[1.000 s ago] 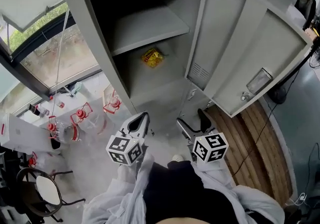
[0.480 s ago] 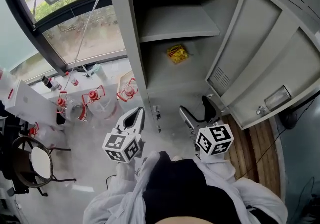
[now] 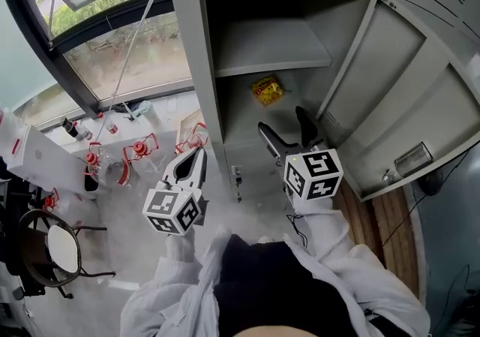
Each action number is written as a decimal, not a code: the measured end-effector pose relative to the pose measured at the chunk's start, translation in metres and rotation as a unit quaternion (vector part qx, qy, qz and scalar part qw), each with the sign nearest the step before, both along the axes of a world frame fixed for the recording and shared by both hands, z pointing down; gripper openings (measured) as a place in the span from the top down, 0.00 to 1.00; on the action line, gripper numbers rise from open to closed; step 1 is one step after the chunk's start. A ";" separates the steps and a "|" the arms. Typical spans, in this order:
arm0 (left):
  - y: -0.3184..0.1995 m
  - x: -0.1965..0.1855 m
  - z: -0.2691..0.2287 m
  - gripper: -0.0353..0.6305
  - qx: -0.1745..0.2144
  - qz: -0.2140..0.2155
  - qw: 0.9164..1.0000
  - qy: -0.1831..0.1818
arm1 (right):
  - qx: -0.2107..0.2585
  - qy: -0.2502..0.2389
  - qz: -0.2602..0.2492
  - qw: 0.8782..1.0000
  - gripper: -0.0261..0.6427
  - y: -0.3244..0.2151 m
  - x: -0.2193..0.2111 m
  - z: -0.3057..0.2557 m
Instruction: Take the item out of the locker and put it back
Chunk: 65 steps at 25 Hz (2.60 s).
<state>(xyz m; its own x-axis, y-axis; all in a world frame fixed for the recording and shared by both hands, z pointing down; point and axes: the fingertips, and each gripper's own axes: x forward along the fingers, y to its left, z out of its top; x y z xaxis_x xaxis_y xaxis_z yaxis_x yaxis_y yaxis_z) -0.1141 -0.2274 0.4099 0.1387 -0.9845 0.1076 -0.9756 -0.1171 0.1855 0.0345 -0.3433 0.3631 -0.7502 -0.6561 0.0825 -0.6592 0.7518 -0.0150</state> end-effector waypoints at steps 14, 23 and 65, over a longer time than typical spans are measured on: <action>-0.001 -0.025 -0.005 0.93 0.015 -0.032 0.999 0.017 | 0.019 0.082 0.002 0.996 0.36 -0.086 -0.057 0.001; -0.002 -0.041 -0.001 0.93 0.017 -0.048 0.998 0.032 | -0.024 0.162 0.011 0.986 0.32 -0.134 -0.069 0.047; -0.003 -0.030 0.018 0.93 -0.004 -0.037 0.998 0.051 | -0.145 0.228 -0.028 0.962 0.48 -0.152 -0.068 0.095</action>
